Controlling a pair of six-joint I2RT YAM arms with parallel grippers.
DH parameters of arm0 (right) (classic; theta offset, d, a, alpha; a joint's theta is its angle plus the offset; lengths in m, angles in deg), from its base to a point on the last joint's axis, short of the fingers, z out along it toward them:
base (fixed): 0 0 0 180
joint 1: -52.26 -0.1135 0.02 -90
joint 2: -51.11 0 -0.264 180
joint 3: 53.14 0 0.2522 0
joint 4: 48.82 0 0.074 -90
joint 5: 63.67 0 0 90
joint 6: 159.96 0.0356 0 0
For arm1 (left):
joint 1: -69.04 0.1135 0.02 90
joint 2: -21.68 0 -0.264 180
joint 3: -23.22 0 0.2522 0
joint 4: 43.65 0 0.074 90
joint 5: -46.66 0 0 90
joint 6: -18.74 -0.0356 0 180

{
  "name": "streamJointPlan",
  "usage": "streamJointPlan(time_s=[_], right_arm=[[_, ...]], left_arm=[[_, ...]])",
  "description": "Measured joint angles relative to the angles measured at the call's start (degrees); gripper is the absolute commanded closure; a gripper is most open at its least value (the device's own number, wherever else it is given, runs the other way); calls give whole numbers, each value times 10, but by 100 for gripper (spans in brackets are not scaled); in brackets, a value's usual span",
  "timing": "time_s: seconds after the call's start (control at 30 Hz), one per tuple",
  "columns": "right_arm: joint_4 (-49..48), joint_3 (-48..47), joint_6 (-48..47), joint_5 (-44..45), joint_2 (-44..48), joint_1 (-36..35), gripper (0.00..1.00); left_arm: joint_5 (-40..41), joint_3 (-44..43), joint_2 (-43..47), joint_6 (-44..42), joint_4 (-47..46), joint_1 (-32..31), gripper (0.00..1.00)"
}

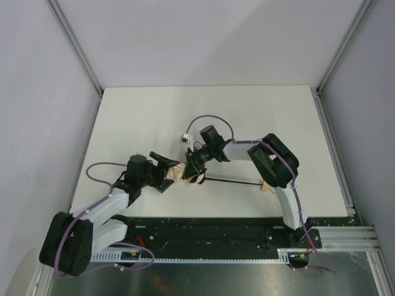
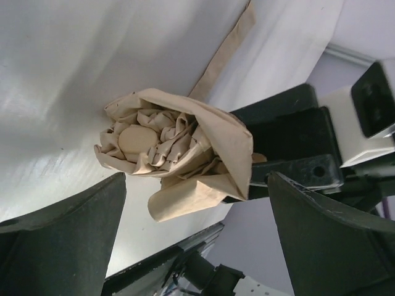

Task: Put away the umbrella

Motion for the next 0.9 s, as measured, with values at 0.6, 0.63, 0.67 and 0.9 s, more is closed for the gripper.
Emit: streamJointPlan(time_s=[0.6,0.63,0.67,0.9], right_arm=[[-44,-35,129,-101,-67,30,100],[-45,-37,136,-105,-70,32,100],[-46,-38,141,-108,-72,34,100],[-34,-47,160,-105,-76,37,77]], left_arm=[[125,31,-187,-30,-240,-78,70],[127,34,-194,-26,-256,-78,75],[128,38,-199,-20,-270,-78,80],[134,53,-238,-16,-340,-78,98]])
